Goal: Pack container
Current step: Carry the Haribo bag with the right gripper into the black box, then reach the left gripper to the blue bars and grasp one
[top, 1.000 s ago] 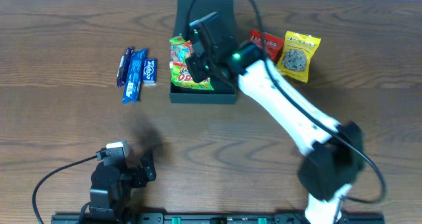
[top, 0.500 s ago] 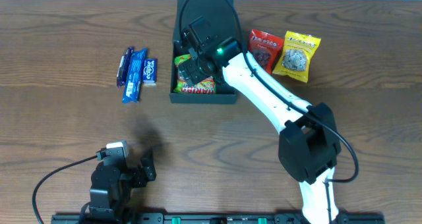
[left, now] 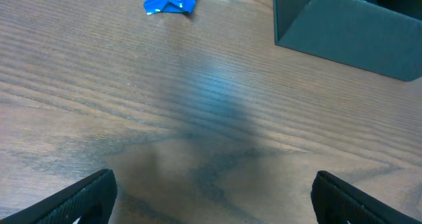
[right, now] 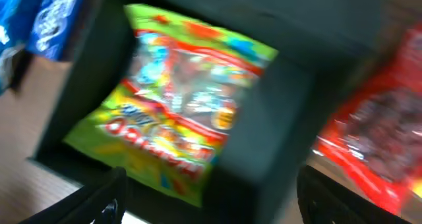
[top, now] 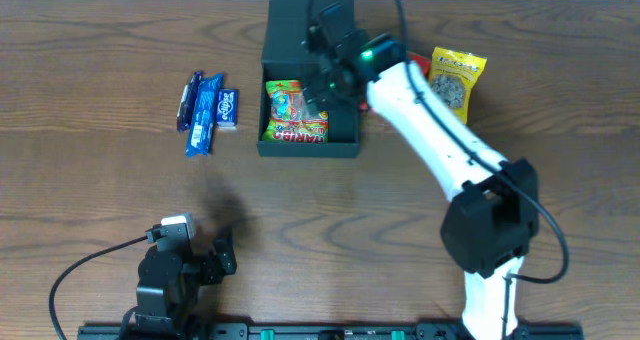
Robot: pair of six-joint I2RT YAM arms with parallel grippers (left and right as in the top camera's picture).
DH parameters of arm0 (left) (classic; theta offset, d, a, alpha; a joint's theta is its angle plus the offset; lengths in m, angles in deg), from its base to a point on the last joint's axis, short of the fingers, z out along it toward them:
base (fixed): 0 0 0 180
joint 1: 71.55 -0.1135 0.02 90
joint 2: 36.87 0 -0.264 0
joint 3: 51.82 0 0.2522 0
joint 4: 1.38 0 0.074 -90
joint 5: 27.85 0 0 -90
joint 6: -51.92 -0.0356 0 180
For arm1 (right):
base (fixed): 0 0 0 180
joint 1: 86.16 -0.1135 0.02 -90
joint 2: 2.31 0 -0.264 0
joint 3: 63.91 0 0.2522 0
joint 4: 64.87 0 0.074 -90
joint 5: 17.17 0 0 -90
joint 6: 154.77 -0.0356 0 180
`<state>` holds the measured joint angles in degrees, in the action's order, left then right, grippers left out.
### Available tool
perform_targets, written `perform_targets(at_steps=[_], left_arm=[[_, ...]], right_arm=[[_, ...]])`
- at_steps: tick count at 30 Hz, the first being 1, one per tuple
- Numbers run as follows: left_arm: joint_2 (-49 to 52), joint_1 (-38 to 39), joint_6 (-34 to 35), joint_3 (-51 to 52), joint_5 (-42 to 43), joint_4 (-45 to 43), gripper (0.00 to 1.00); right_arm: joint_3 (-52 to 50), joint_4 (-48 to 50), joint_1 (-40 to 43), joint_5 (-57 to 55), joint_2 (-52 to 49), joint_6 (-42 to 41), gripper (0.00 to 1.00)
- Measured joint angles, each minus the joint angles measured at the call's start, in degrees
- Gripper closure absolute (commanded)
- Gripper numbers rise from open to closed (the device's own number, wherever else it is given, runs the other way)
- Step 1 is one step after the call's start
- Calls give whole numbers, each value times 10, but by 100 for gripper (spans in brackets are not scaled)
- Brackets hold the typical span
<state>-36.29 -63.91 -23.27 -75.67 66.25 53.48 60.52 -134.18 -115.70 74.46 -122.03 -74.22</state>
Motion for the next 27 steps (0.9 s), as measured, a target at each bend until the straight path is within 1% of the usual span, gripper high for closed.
perform_targets(at_steps=[3, 6, 9, 12, 13, 15, 19, 20, 23, 25, 27], left_arm=[[0, 0, -3, 0, -5, 0, 5], [0, 0, -7, 0, -17, 0, 5], [0, 0, -11, 0, -22, 0, 5], [0, 0, -14, 1, -33, -14, 5], [0, 0, -14, 3, -37, -37, 5], [0, 0, -10, 4, -32, -79, 5], [0, 0, 22, 7, -12, -212, 5], [0, 0, 28, 9, -9, -258, 5], [12, 0, 29, 10, -6, -350, 5], [45, 0, 21, 7, -4, -379, 5], [119, 0, 0, -3, -3, -378, 5]], right_arm=[[0, -11, 57, 22, 15, -6, 18], [0, -14, 106, 37, 21, -6, 15], [0, -14, 137, 42, 21, 4, 11], [0, -7, 158, 46, 21, 20, 3], [0, -3, 166, 48, 21, 26, 1], [0, 14, 182, 53, 21, 42, 1], [0, 42, 208, 73, 21, 70, 1], [1, 44, 214, 83, 21, 74, 1], [1, 44, 226, 108, 21, 78, 1], [1, 44, 233, 120, 21, 82, 1], [1, 44, 237, 127, 21, 85, 1]])
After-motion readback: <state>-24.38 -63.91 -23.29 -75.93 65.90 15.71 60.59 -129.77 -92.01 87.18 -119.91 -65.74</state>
